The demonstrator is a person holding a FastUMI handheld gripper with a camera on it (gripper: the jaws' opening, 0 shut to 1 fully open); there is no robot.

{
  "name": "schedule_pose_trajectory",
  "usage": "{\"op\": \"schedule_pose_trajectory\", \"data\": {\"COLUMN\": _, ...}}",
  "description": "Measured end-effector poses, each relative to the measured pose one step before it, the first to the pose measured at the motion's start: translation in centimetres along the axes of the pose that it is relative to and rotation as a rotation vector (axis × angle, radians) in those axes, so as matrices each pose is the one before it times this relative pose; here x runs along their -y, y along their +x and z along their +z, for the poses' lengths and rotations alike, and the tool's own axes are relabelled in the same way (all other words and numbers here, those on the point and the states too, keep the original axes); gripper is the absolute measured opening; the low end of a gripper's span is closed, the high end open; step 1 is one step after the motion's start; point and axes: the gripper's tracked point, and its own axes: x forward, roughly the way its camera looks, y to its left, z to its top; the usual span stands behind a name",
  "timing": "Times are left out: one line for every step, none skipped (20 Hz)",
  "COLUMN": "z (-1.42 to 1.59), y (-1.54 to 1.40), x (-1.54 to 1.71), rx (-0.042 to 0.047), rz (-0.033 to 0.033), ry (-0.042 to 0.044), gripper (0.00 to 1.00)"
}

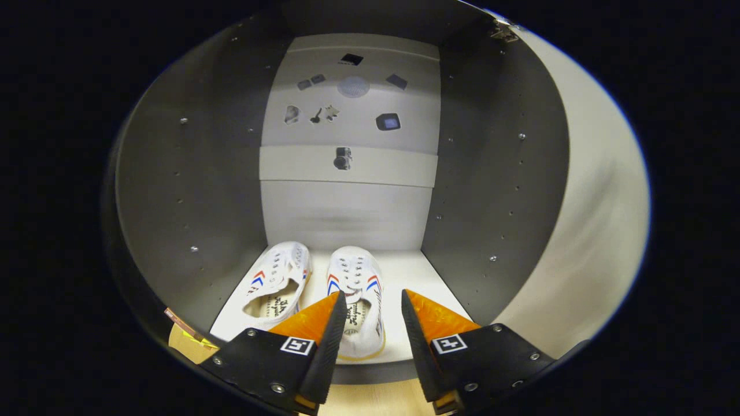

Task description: Open the shoe cabinet door, grab the shoes and put them into the shoe cabinet, then close the shoe cabinet door.

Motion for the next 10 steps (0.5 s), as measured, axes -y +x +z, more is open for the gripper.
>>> {"op": "schedule_pose_trajectory", "data": {"z": 0.336, "y": -1.651, "x": 0.008, "rx": 0.02128, "rz": 0.01608, "ry": -0.01452, "gripper": 0.62}}
{"op": "schedule_pose_trajectory", "data": {"z": 0.422, "y": -1.764, "x": 0.07, "rx": 0.01888, "rz": 0.0055, "ry": -0.01399, "gripper": 0.64}}
{"op": "schedule_pose_trajectory", "data": {"z": 0.172, "y": -1.936, "x": 0.31, "rx": 0.01769, "rz": 0.01214, "ry": -0.01022, "gripper": 0.67}}
{"op": "schedule_pose_trajectory", "data": {"z": 0.346, "y": -1.798, "x": 0.094, "rx": 0.01858, "rz": 0.01065, "ry": -0.0054, "gripper": 0.7}}
{"op": "schedule_pose_trajectory", "data": {"z": 0.109, "y": -1.464, "x": 0.196, "rx": 0.01279, "rz": 0.00594, "ry": -0.00237, "gripper": 0.71}}
{"op": "schedule_pose_trajectory", "data": {"z": -0.091, "y": -1.449, "x": 0.095, "rx": 0.00827, "rz": 0.01128, "ry": 0.00097, "gripper": 0.74}}
{"op": "schedule_pose_trajectory", "data": {"z": -0.576, "y": -1.608, "x": 0.096, "rx": -0.00819, "rz": 0.01208, "ry": 0.00274, "gripper": 0.74}}
{"op": "schedule_pose_trajectory", "data": {"z": -0.368, "y": -1.487, "x": -0.244, "rx": 0.0013, "rz": 0.02493, "ry": 0.01137, "gripper": 0.75}}
{"op": "schedule_pose_trajectory", "data": {"z": -0.198, "y": -1.417, "x": -0.17, "rx": 0.00195, "rz": 0.02251, "ry": 0.01016, "gripper": 0.76}}
{"op": "schedule_pose_trajectory", "data": {"z": -0.056, "y": -1.519, "x": 0.13, "rx": 0.01145, "rz": 0.01181, "ry": 0.00775, "gripper": 0.79}}
